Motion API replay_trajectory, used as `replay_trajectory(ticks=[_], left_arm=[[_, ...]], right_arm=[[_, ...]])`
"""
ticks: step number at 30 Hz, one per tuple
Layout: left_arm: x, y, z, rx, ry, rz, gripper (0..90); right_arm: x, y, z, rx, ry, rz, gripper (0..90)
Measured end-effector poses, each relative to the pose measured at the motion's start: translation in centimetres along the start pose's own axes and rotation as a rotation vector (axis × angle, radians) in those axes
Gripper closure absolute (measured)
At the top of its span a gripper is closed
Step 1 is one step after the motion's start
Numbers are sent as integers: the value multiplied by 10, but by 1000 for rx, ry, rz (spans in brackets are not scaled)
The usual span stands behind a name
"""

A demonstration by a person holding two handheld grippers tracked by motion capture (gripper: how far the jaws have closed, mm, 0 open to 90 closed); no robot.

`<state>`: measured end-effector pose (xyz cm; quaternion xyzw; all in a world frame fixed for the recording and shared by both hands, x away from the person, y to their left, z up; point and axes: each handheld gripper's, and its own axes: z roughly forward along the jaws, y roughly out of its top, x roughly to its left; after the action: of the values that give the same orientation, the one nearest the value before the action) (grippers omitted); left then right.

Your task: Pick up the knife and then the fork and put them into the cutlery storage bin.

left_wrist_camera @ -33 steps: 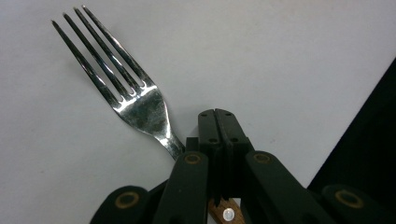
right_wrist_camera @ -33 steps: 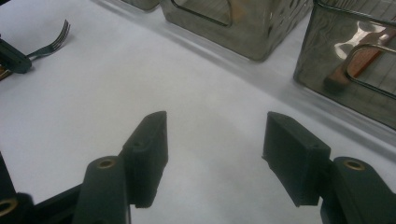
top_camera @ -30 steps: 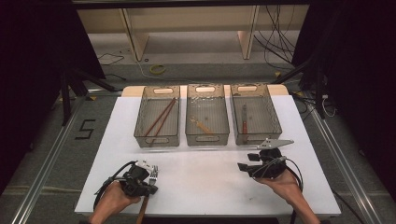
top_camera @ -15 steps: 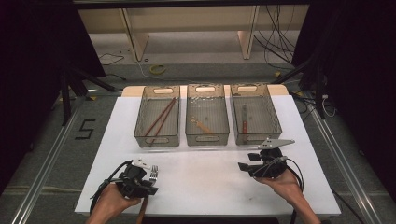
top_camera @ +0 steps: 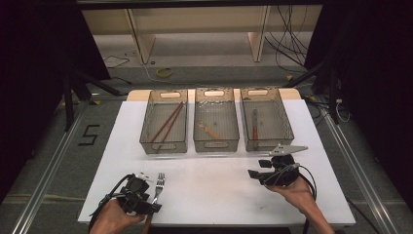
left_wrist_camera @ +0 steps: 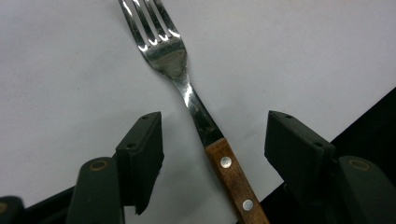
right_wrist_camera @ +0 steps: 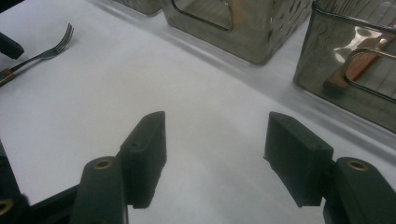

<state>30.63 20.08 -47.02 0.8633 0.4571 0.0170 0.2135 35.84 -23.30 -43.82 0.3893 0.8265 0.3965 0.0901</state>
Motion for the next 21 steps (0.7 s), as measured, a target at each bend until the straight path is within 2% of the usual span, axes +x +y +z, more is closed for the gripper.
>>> replay_trajectory(ticks=[5, 14, 21], left_arm=[[0, -1, 3, 34, 6, 5, 372], [-3, -2, 3, 49, 8, 33, 458], [-4, -3, 2, 58, 31, 53, 533]], right_arm=[[0, 0, 0, 0, 1, 3, 392], [0, 0, 0, 1, 1, 0, 392], [0, 0, 1, 4, 3, 0, 393]])
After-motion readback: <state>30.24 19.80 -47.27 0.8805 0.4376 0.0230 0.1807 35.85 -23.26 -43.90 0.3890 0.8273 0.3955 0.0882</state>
